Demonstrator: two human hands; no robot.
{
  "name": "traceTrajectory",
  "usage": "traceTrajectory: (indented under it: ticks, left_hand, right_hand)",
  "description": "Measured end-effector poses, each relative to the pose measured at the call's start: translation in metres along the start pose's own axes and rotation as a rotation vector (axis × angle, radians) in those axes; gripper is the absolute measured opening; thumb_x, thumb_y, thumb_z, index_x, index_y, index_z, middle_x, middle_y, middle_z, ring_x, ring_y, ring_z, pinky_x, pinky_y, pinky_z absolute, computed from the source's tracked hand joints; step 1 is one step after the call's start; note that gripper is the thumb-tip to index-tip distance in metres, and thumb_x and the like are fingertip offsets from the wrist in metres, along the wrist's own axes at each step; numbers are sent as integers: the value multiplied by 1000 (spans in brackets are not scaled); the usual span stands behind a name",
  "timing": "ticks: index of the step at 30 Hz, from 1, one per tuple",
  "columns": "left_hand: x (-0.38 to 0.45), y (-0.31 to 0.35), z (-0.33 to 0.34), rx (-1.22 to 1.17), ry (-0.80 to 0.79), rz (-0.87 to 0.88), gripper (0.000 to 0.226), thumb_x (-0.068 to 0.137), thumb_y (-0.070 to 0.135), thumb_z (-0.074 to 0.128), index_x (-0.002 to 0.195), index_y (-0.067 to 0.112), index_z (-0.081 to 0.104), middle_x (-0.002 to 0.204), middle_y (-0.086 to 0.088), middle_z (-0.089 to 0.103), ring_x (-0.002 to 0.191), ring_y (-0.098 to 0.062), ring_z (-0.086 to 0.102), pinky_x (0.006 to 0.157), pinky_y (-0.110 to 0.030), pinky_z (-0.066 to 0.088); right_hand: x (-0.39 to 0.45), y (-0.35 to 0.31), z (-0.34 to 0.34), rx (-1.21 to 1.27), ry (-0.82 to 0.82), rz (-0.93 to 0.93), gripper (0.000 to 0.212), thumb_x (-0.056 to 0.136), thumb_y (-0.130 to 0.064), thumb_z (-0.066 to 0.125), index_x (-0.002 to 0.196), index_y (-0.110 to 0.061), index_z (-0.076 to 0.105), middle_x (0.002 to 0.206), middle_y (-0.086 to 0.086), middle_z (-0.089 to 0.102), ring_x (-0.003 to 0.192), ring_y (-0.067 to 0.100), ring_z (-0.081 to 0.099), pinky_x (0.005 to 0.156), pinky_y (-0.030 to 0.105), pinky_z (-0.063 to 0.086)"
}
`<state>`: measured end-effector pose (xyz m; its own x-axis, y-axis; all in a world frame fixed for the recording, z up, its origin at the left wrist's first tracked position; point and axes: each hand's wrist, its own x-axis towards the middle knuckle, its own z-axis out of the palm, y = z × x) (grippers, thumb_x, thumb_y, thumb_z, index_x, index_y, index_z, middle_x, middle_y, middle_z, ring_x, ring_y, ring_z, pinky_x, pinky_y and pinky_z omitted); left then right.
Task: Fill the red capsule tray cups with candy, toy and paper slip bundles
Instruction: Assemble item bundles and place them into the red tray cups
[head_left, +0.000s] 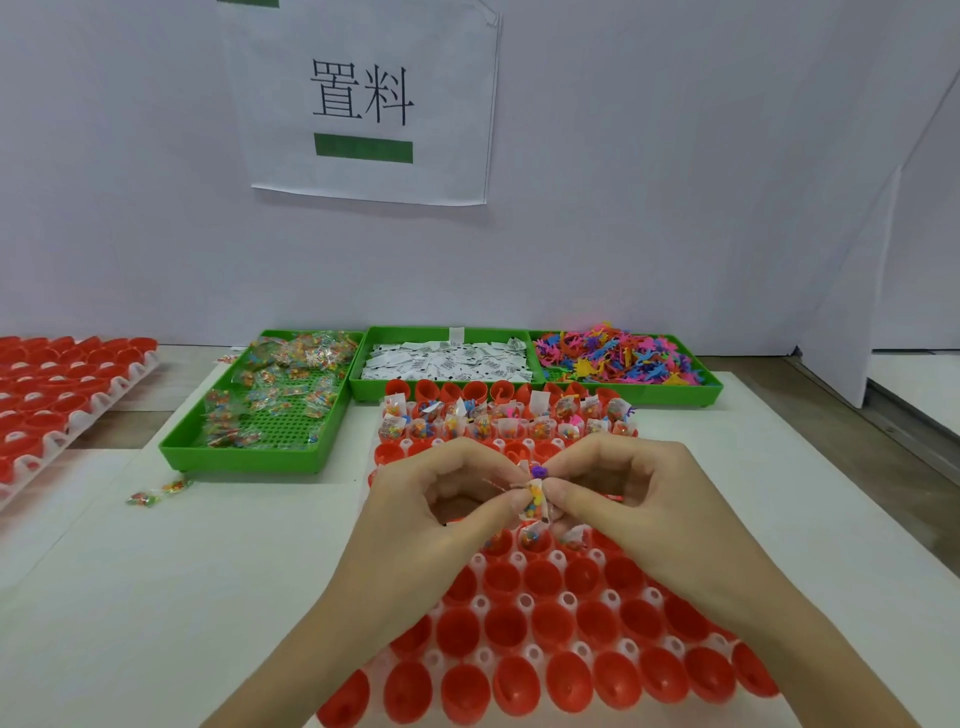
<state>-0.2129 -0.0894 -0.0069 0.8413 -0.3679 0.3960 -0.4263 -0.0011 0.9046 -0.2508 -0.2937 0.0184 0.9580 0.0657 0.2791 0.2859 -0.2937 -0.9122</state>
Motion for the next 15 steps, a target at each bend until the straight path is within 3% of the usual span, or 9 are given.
traceTrajectory:
  ticks: [11,15]
  left_hand:
    - [2,1,13,102,34,76,11,83,14,84,89,21,77,83,3,77,79,-15,76,72,-22,59]
    - [9,3,19,161,-4,108,11,83,16,84,90,21,77,82,7,77,79,-14,76,72,-23,60]
  right_hand:
    - [-2,-7,-20,-103,-69,38,10,90,-21,75,95,-26,82,89,-6,79,82,11,76,77,15,56]
    - [-2,-5,-29,-183,-92,35,10,85,-23,80,93,-28,82,88,-6,78,85,8,74,78,19,57]
